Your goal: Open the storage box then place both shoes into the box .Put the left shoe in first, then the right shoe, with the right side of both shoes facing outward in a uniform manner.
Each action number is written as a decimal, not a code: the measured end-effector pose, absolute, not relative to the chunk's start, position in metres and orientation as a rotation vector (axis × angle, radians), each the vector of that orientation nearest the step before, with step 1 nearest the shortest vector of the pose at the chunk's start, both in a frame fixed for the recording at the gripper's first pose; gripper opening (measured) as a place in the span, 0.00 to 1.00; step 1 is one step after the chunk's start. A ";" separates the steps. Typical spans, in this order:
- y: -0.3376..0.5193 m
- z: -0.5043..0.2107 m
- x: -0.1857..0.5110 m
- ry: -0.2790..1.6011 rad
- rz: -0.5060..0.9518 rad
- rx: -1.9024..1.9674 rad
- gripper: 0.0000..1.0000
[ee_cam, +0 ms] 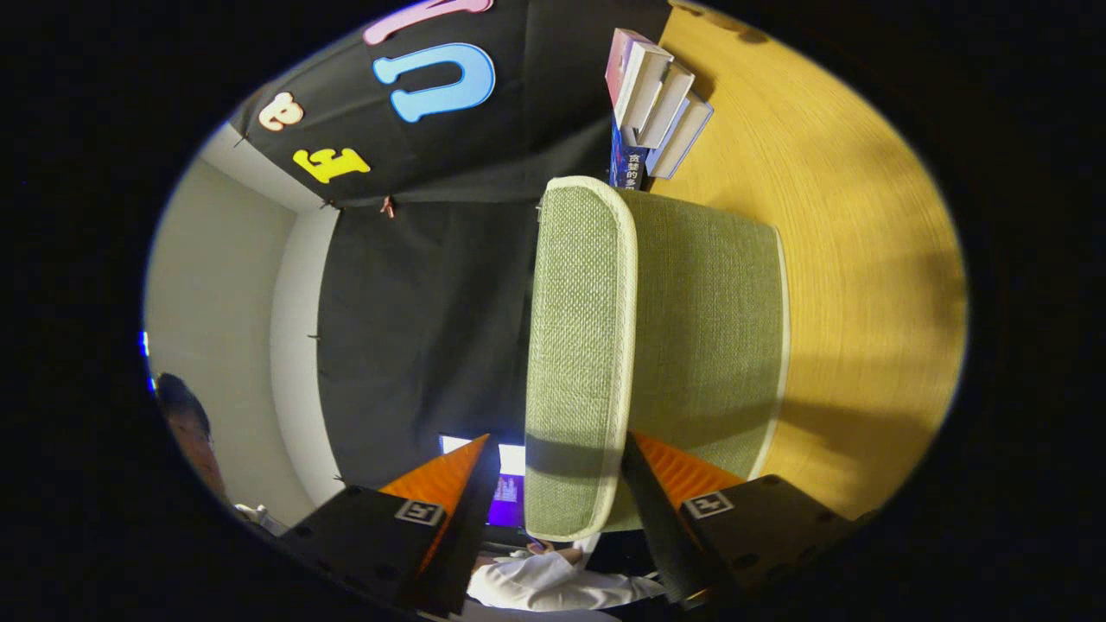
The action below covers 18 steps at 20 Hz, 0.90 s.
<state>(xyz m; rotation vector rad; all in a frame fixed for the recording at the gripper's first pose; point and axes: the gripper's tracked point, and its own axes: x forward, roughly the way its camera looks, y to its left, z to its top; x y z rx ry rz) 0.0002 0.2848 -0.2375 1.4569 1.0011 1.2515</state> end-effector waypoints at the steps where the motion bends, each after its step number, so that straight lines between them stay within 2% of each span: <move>1: 0.281 -0.240 0.001 1.018 1.262 1.478 0.75; 6: 0.262 -0.218 0.013 0.893 1.262 1.528 0.05; 9: 0.263 -0.195 0.012 0.889 1.255 1.497 0.05; 12: 0.260 -0.142 0.017 0.813 1.274 1.471 0.05; 18: 0.320 -0.046 0.016 0.737 1.369 1.267 0.05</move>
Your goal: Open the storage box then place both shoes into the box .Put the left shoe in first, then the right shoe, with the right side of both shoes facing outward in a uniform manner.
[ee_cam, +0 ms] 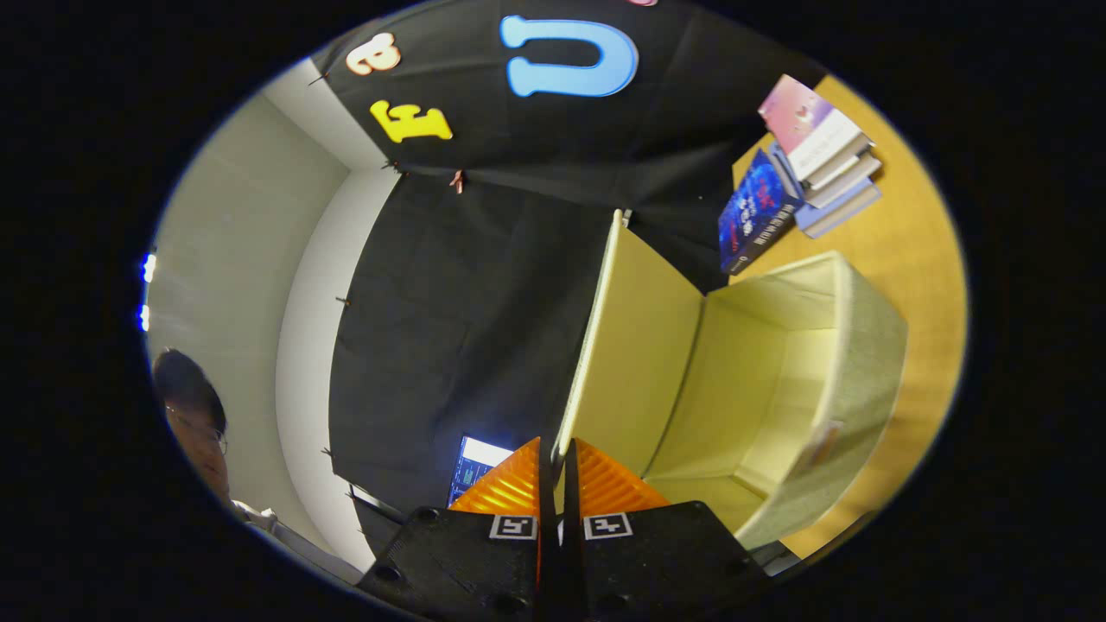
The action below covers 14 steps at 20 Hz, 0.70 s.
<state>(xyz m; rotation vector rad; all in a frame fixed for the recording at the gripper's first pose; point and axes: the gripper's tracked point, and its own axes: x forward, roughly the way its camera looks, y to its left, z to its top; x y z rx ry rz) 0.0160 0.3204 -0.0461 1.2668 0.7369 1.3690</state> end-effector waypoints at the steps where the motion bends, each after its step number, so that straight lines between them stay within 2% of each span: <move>1: 0.334 -0.035 0.016 0.730 1.377 1.235 0.05; 5: 0.389 -0.004 0.010 0.745 1.410 1.152 0.08; 10: 0.441 -0.004 -0.003 0.802 1.429 1.041 0.14; 13: 0.463 -0.006 -0.011 0.839 1.425 1.026 0.35; 14: 0.467 -0.008 -0.012 0.845 1.421 1.015 0.49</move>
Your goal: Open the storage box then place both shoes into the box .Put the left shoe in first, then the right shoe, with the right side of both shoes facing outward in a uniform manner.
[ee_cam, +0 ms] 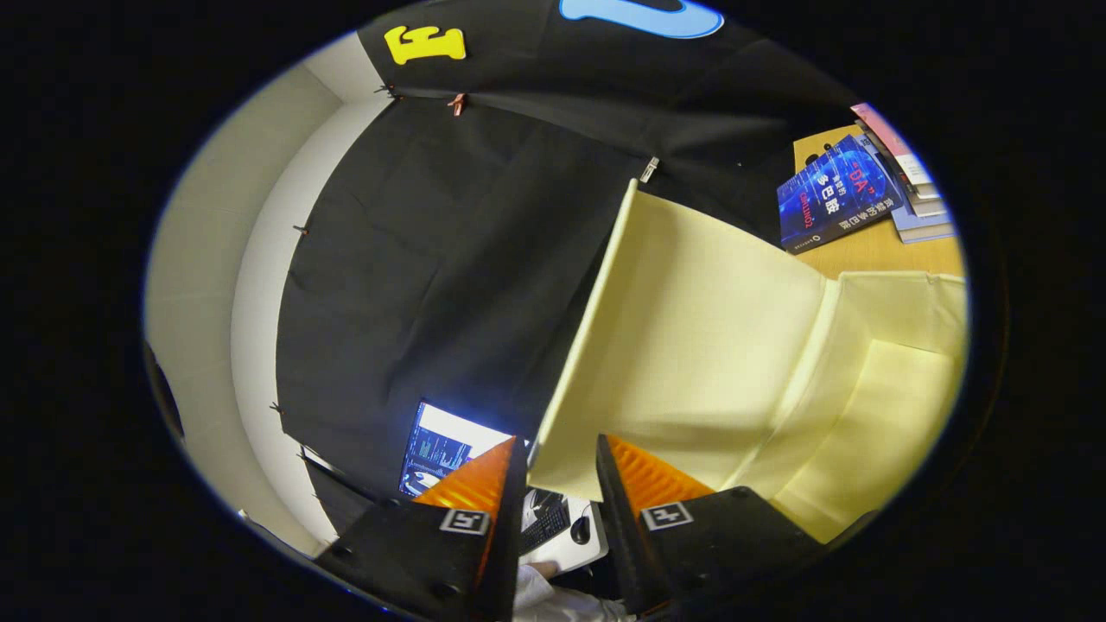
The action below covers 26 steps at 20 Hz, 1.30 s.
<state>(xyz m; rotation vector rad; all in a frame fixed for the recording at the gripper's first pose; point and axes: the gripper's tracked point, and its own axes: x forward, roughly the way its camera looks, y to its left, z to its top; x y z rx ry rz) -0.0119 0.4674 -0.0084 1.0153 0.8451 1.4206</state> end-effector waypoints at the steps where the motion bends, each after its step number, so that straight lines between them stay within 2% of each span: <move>1: 0.470 -0.011 -0.013 0.850 1.417 1.003 0.57; 4: 0.472 -0.018 -0.011 0.859 1.391 0.982 0.97; 10: 0.433 -0.032 0.001 0.847 1.294 0.970 0.97; 16: 0.325 -0.076 0.016 0.849 1.120 0.858 0.97; 21: 0.210 -0.147 0.038 0.872 0.878 0.685 0.97; 26: 0.099 -0.237 0.041 0.975 0.615 0.518 0.96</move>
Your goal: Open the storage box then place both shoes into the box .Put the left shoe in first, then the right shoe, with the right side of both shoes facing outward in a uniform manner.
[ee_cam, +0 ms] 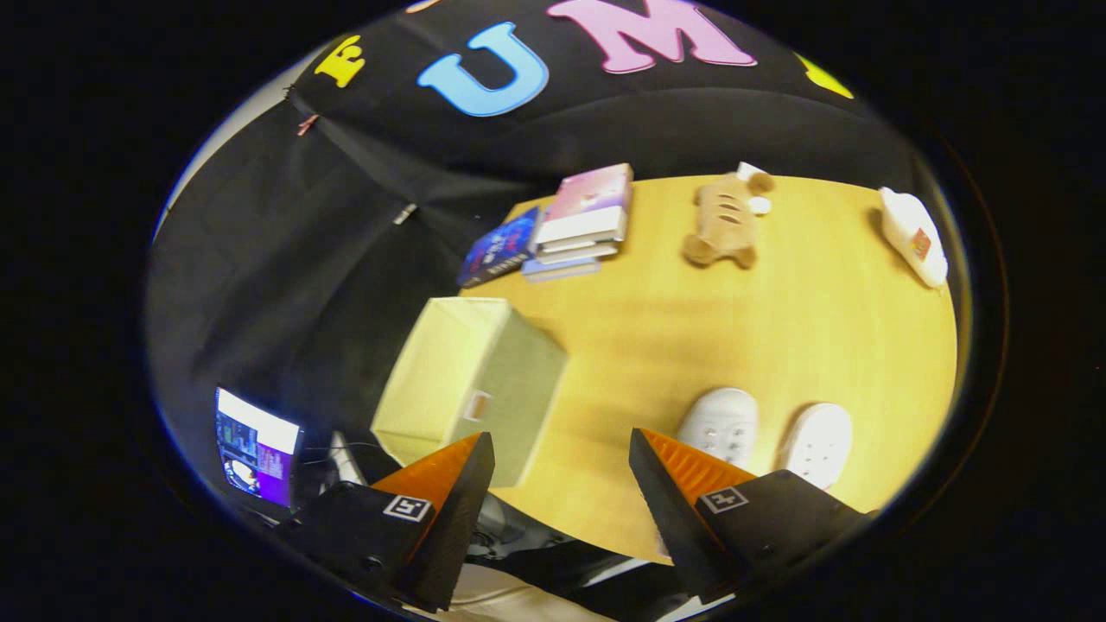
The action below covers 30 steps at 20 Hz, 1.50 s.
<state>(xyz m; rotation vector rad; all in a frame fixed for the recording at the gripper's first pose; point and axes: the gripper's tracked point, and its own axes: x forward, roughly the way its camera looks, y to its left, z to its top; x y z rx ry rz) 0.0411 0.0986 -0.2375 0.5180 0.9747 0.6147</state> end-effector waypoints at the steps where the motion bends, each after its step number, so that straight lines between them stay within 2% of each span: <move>1: 0.081 -0.254 0.038 0.999 0.579 0.492 0.96; 4: 0.042 -0.305 0.026 1.086 0.499 0.416 0.94; 7: 0.043 -0.340 0.017 1.182 0.493 0.465 0.89; 11: 0.052 -0.378 0.012 1.290 0.505 0.485 0.72; 12: 0.049 -0.389 0.015 1.300 0.490 0.455 0.56; 13: 0.048 -0.399 0.016 1.322 0.483 0.437 0.52; 18: 0.056 -0.425 0.011 1.390 0.494 0.341 0.52; 20: 0.053 -0.433 0.011 1.414 0.455 0.308 0.26; 24: 0.059 -0.445 0.009 1.454 0.382 0.275 0.27; 27: 0.059 -0.443 0.007 1.476 0.381 0.287 0.26; 30: 0.058 -0.440 0.006 1.479 0.375 0.390 0.06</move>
